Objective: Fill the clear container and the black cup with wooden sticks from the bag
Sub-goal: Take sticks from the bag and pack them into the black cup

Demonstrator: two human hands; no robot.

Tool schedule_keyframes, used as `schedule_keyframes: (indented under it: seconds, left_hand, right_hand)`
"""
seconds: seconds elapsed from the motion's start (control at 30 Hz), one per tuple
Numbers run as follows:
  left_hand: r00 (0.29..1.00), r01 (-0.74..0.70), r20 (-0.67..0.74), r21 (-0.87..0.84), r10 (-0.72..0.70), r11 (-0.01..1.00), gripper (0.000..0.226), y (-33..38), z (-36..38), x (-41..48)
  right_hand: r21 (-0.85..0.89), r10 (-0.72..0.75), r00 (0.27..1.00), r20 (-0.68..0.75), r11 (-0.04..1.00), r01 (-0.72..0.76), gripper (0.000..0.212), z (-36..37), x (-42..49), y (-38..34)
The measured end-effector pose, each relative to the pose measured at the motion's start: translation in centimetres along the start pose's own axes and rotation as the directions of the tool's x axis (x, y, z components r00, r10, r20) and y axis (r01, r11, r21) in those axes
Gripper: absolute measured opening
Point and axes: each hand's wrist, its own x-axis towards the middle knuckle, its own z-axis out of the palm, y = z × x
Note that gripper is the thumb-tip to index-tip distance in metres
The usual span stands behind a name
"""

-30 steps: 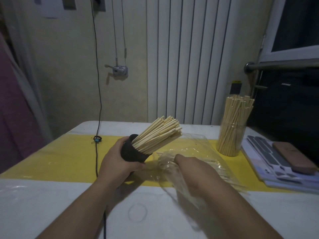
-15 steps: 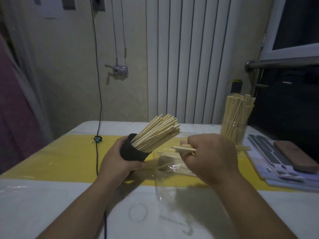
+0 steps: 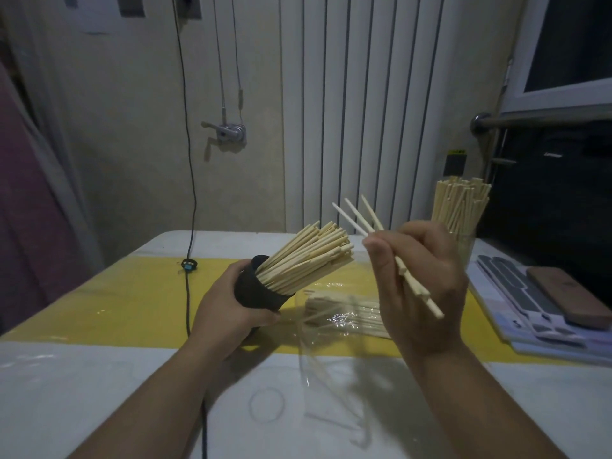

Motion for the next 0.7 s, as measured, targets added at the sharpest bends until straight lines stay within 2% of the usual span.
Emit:
schedule_keyframes:
  seconds: [0.13,0.2,0.27,0.3,0.37,0.43,0.6,0.7]
  left_hand:
    - [1.0,0.003,0.014,-0.001,-0.003,1.0,0.078,0.1,0.0,0.0]
    - [1.0,-0.003,0.025,0.012,0.002,1.0,0.076,0.2,0.0,0.0]
    - [0.999,-0.018,0.033,0.035,0.016,0.999,0.078,0.3,0.0,0.0]
    - [0.999,-0.028,0.038,0.043,0.027,0.999,0.078,0.4,0.0,-0.1]
    - [0.998,-0.051,0.048,0.057,0.048,0.997,0.078,0.5,0.0,-0.2]
    - [0.995,-0.08,0.063,0.071,0.076,0.994,0.078,0.6,0.1,-0.3]
    - [0.987,-0.148,0.083,0.131,0.138,0.98,0.083,0.5,0.2,-0.3]
    - [0.983,-0.171,0.093,0.158,0.158,0.973,0.085,0.3,0.2,-0.2]
  right_hand:
    - [0.209,0.187,0.982,-0.023,0.962,-0.178,0.024,0.0,0.5,-0.4]
    - [0.363,0.376,0.926,0.044,0.857,-0.365,0.024,-0.1,0.9,-1.1]
    - [0.479,0.54,0.828,0.149,0.694,-0.538,0.025,-0.1,1.0,-1.6]
    - [0.467,0.579,0.793,0.189,0.657,-0.592,0.029,0.0,1.0,-1.7]
    - [0.369,0.608,0.751,0.256,0.656,-0.658,0.032,0.2,0.9,-1.5]
    - [0.32,0.612,0.727,0.31,0.653,-0.686,0.03,0.3,0.7,-1.0]
    - [0.336,0.639,0.68,0.36,0.591,-0.733,0.029,1.0,0.0,0.2]
    - [0.22,0.654,0.62,0.433,0.591,-0.776,0.034,1.2,-0.2,0.7]
